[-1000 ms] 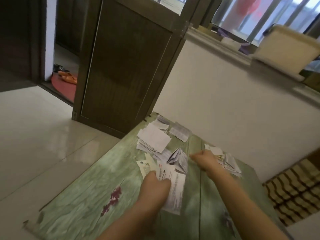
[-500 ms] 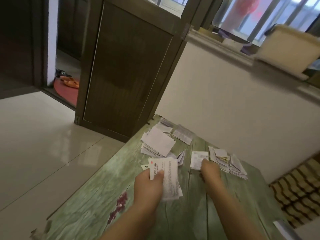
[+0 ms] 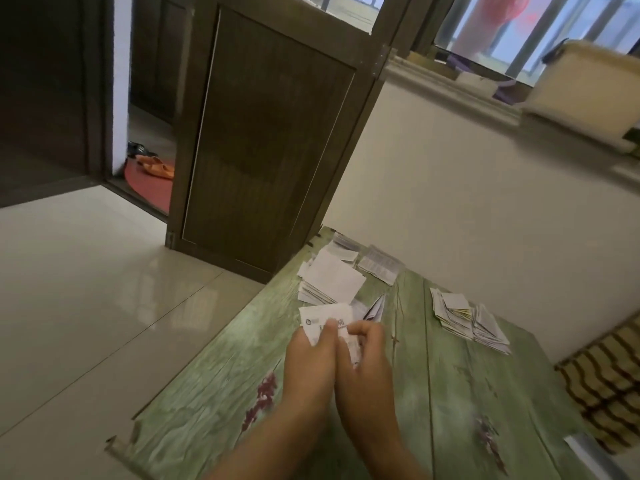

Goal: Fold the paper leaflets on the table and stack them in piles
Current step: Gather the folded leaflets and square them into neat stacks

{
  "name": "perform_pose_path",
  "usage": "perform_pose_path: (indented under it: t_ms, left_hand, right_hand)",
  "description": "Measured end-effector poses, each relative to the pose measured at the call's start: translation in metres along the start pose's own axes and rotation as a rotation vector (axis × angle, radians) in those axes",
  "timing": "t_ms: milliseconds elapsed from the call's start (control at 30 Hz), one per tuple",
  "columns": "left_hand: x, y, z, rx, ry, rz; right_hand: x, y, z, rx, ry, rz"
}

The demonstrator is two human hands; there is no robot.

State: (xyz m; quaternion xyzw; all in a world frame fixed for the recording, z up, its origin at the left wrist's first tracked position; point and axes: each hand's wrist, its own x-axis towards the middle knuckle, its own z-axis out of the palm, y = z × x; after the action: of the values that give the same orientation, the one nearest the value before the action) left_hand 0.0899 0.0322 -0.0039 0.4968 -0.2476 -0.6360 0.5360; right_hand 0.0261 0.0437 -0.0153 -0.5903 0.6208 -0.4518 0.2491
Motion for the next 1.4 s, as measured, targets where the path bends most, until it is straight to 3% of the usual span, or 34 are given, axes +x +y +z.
perform_pose_path:
  t_ms: [100, 233, 333, 567, 733, 833, 933, 1033, 1133, 1400]
  left_hand:
    - [0.009, 0.005, -0.016, -0.065, 0.139, -0.065]
    - [0.014, 0.026, -0.040, -0.182, 0.208, -0.151]
    - [0.016, 0.034, -0.049, -0.210, 0.215, -0.185]
    - [0.021, 0.026, -0.052, -0.179, 0.160, -0.238]
    - [0.025, 0.018, -0.050, -0.197, 0.107, -0.319]
    - [0.027, 0.019, -0.052, -0.187, 0.114, -0.298]
    - [0.026, 0.018, -0.052, -0.177, 0.124, -0.308]
    - [0.025, 0.017, -0.051, -0.179, 0.105, -0.320]
    - [0.025, 0.016, -0.052, -0.174, 0.100, -0.320]
    - [0.021, 0.016, -0.053, -0.139, 0.096, -0.318]
  right_hand:
    - [0.001, 0.006, 0.006, -0.102, -0.089, -0.060]
    - [0.026, 0.032, -0.004, -0.075, 0.260, 0.142]
    - [0.039, 0.045, -0.007, -0.141, 0.351, 0.207]
    - [0.047, 0.061, 0.005, -0.770, 0.078, 0.057]
    - [0.048, 0.066, 0.000, -0.720, 0.219, -0.179]
    - [0.046, 0.063, -0.004, -0.592, 0.094, -0.125]
    - [0.044, 0.067, -0.006, -0.704, -0.050, -0.049]
    - [0.043, 0.060, -0.004, -0.898, -0.076, -0.127]
    - [0.042, 0.053, -0.002, -0.837, -0.114, -0.186]
    - [0.050, 0.048, -0.008, -0.663, -0.219, 0.078]
